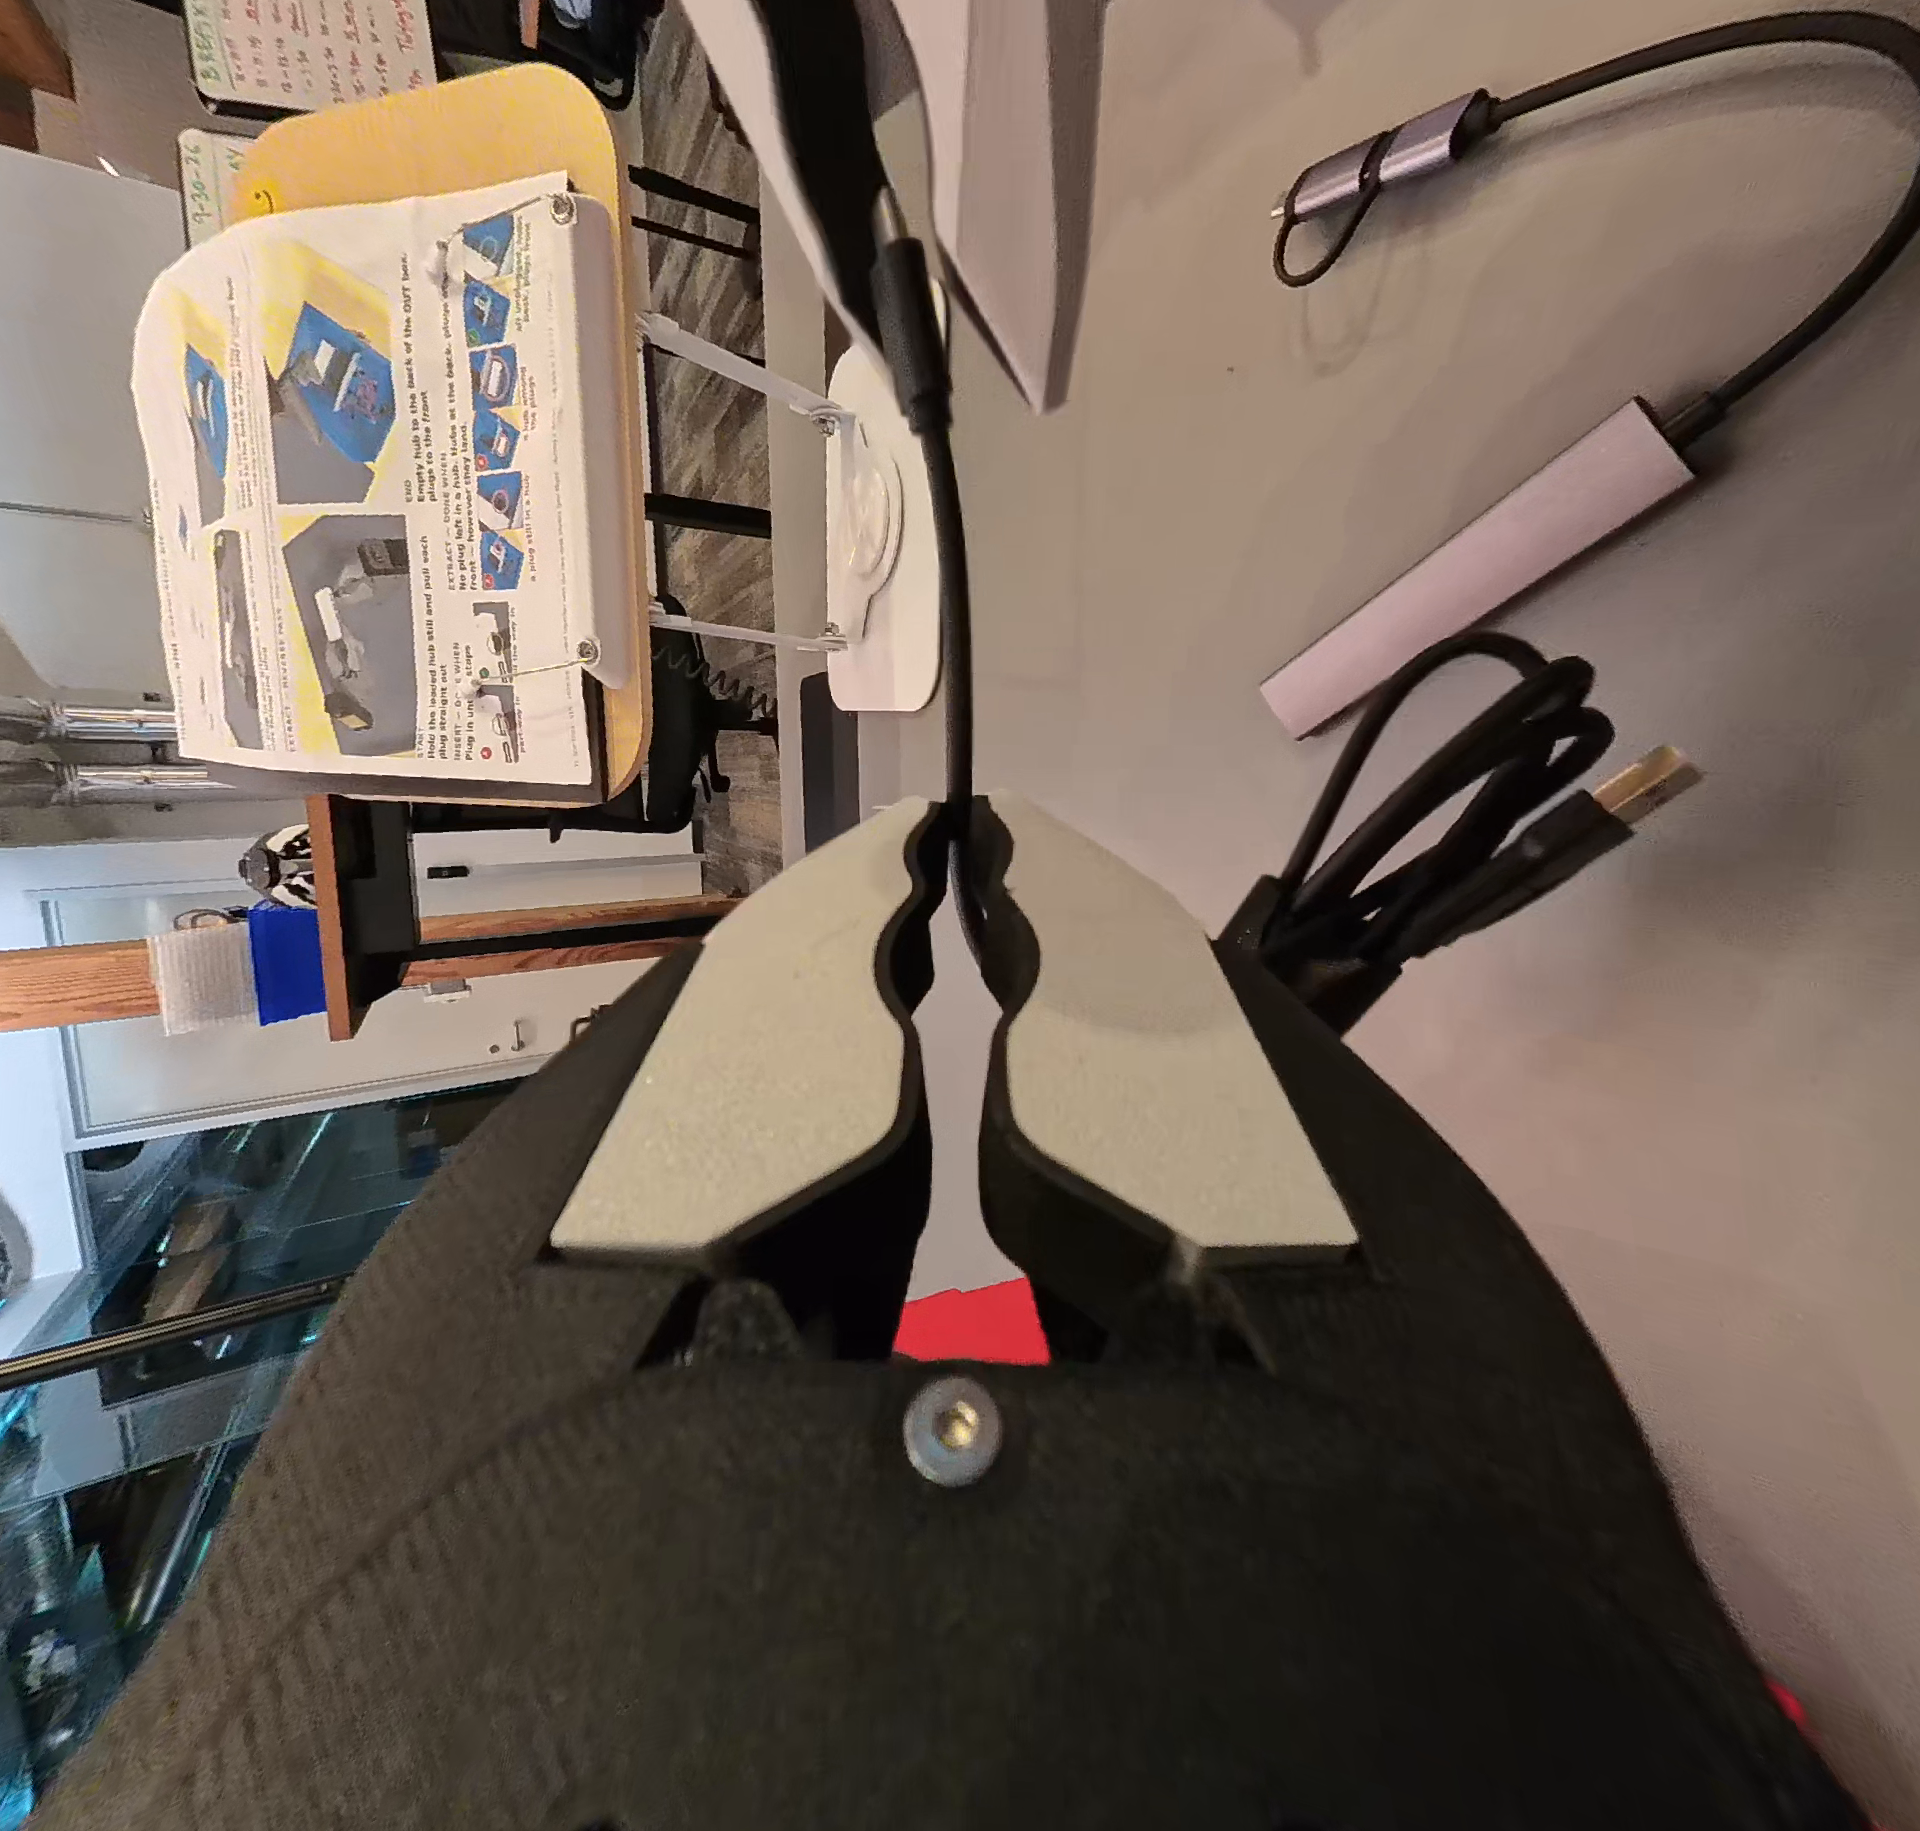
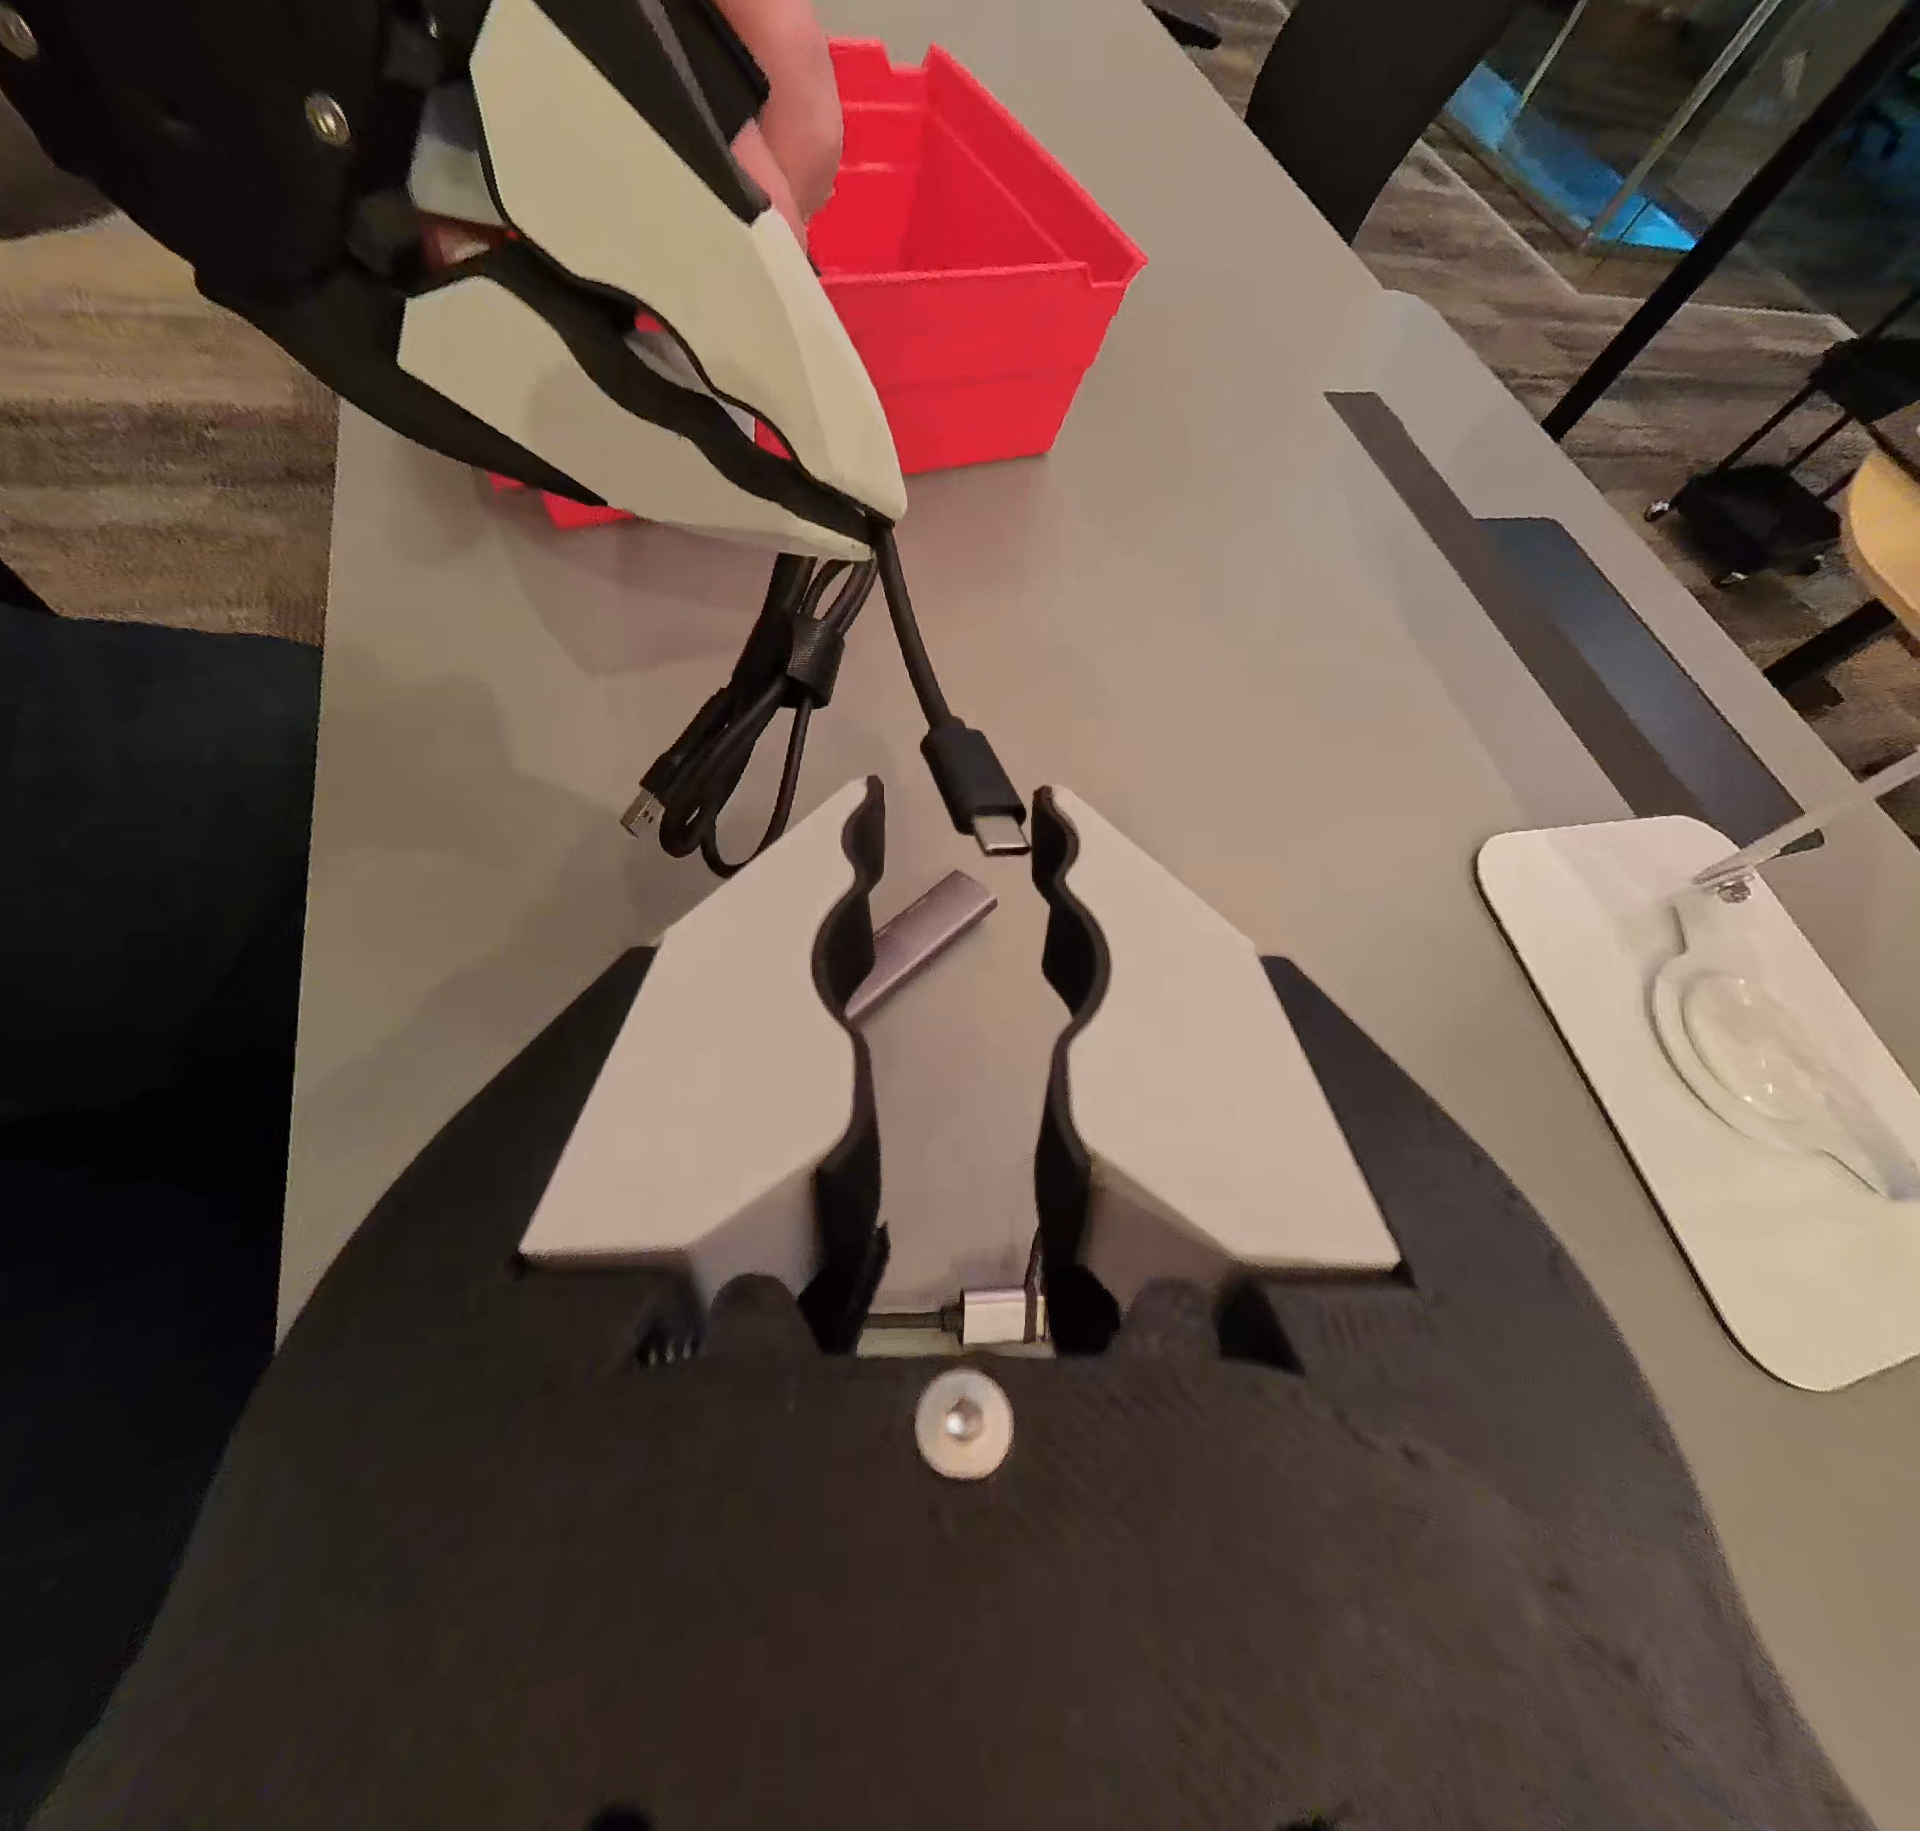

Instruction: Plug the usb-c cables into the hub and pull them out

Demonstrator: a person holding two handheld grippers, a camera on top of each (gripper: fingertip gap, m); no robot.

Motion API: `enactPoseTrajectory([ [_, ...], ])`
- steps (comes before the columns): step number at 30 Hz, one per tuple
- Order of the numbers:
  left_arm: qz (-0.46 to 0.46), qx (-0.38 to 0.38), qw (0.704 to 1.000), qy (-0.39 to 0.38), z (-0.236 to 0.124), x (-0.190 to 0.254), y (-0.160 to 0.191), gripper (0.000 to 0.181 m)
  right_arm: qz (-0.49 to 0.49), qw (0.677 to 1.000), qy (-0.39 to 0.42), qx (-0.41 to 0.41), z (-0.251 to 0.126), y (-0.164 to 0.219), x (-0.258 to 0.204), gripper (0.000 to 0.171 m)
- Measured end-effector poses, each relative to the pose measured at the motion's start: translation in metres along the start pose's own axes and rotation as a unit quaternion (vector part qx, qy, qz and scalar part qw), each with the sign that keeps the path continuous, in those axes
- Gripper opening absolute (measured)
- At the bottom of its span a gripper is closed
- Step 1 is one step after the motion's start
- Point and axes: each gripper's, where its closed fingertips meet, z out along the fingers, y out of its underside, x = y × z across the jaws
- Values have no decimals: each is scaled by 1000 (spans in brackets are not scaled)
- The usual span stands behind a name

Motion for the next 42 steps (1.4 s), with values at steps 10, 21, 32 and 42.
enactPoseTrajectory([
  [10, 11, 2, 1000, 3, -1, 2, -2, 4, 24, 999, -25, 27, -2, -9, -3, 14],
  [21, -79, 8, 997, -15, -1, -12, -1, 4, 105, 987, -44, 111, -7, -23, -2, 10],
  [32, -232, 55, 971, -31, -4, -32, -6, 4, 194, 945, -42, 259, -16, -47, 6, 10],
  [42, -326, 96, 940, -34, -6, -40, -8, 4, 179, 950, -23, 253, -12, -52, 4, 10],
])
